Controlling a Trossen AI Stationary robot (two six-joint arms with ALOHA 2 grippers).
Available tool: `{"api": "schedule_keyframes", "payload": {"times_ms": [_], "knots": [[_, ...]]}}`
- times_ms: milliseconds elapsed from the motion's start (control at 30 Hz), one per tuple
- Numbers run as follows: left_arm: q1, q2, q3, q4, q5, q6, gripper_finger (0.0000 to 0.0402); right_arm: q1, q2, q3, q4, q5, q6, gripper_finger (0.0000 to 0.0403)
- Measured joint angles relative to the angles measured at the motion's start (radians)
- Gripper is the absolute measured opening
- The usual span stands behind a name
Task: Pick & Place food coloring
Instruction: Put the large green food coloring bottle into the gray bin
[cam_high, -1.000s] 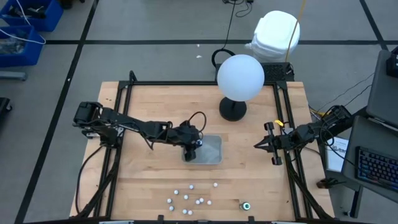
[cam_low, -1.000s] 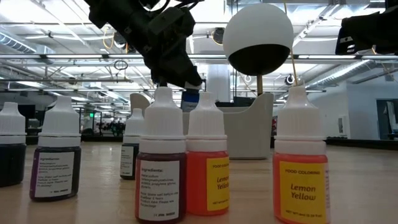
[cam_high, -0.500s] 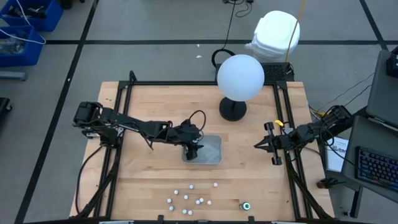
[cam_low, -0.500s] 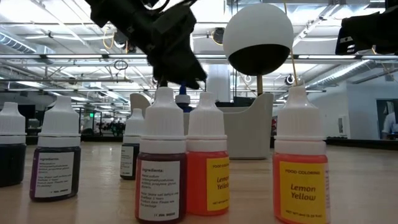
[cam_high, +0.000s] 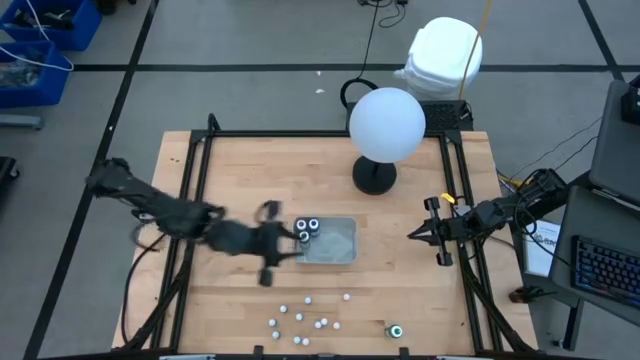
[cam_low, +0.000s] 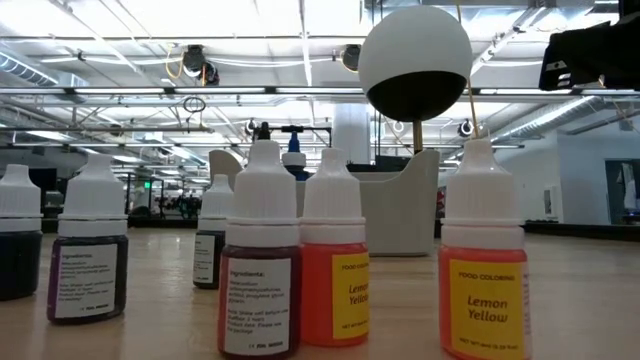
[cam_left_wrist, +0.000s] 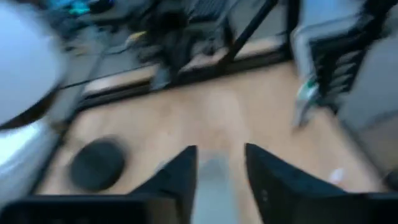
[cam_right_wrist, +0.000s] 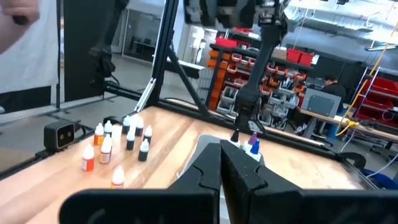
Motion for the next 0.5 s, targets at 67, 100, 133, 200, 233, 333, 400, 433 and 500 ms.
{"api": "schedule_keyframes", "payload": {"times_ms": [67, 100, 133, 200, 233, 333, 400, 433, 500], "knots": [[-0.046, -0.086, -0.111, 0.059, -0.093, -0.019, 0.0082, 0.0, 0.001, 0.0, -0.004, 0.0, 0.0, 0.0], [-0.061, -0.132, -0.179, 0.091, -0.118, -0.042, 0.006, 0.0, 0.004, 0.0, 0.001, 0.0, 0.0, 0.0], [-0.07, -0.183, -0.261, 0.131, -0.133, -0.068, 0.0038, 0.0, 0.006, 0.0, 0.005, 0.0, 0.0, 0.0], [-0.069, -0.268, -0.412, 0.269, -0.132, -0.121, 0.001, 0.0, 0.008, 0.0, 0.001, 0.0, 0.0, 0.0], [-0.059, -0.306, -0.494, 0.355, -0.125, -0.137, 0.0008, 0.0, 0.012, 0.0, 0.009, 0.0, 0.0, 0.0], [-0.03, -0.38, -0.717, 0.602, -0.036, -0.129, 0.0008, 0.0, 0.019, 0.0, 0.009, -0.001, -0.008, 0.0], [-0.014, -0.409, -0.853, 0.752, 0.032, -0.119, 0.0004, 0.0, 0.024, 0.0, 0.016, 0.002, -0.004, 0.0], [-0.006, -0.414, -0.912, 0.837, 0.048, -0.116, 0.0004, 0.0, 0.027, 0.0, 0.012, 0.001, -0.004, 0.0], [0.009, -0.415, -1.016, 1.006, 0.051, -0.117, 0.0005, 0.0, 0.03, 0.0, 0.008, 0.0, -0.002, 0.0]]}}
